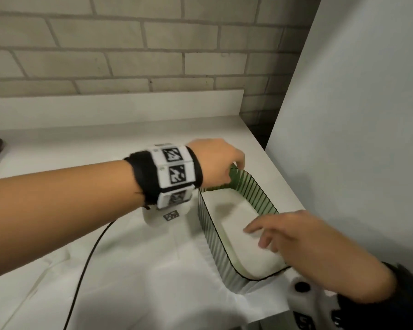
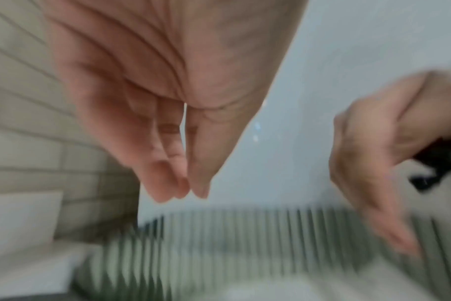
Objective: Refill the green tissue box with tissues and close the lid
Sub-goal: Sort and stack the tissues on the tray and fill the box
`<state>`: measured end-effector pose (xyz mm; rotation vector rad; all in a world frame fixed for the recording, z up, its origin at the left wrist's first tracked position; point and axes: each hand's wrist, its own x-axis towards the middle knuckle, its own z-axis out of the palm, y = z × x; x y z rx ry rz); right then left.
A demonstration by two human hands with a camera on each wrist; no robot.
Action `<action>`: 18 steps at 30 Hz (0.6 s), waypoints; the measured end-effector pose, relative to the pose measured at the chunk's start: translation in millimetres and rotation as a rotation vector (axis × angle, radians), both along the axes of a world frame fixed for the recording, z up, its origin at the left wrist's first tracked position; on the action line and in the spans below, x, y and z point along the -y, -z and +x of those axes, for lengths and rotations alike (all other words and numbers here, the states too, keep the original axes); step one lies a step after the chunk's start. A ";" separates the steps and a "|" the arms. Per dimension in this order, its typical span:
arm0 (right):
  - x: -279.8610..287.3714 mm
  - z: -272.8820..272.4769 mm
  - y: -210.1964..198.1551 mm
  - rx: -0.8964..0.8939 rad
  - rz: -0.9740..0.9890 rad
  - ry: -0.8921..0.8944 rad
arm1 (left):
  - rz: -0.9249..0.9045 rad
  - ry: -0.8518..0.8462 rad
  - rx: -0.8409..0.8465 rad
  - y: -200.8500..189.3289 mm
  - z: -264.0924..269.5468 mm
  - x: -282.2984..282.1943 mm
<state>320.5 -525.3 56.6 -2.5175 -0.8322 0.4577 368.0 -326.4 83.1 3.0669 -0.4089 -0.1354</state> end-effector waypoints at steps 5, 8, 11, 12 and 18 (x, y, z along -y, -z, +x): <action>8.1 -19.0 -27.4 0.004 0.403 0.162 | -0.228 -0.156 0.140 -22.8 -27.1 -64.1; -6.2 -35.3 -39.4 -0.015 0.519 0.134 | -0.259 -0.263 0.117 -16.6 -47.9 -104.8; -29.1 -44.9 -39.8 -0.025 0.524 0.104 | -0.177 -0.359 -0.007 1.5 -69.0 -142.5; -38.2 -47.6 -38.4 -0.021 0.505 0.090 | -0.144 -0.386 -0.059 9.6 -76.1 -153.9; -99.8 -63.9 -21.1 0.069 0.247 -0.053 | -0.121 -0.507 -0.379 62.5 -119.4 -203.9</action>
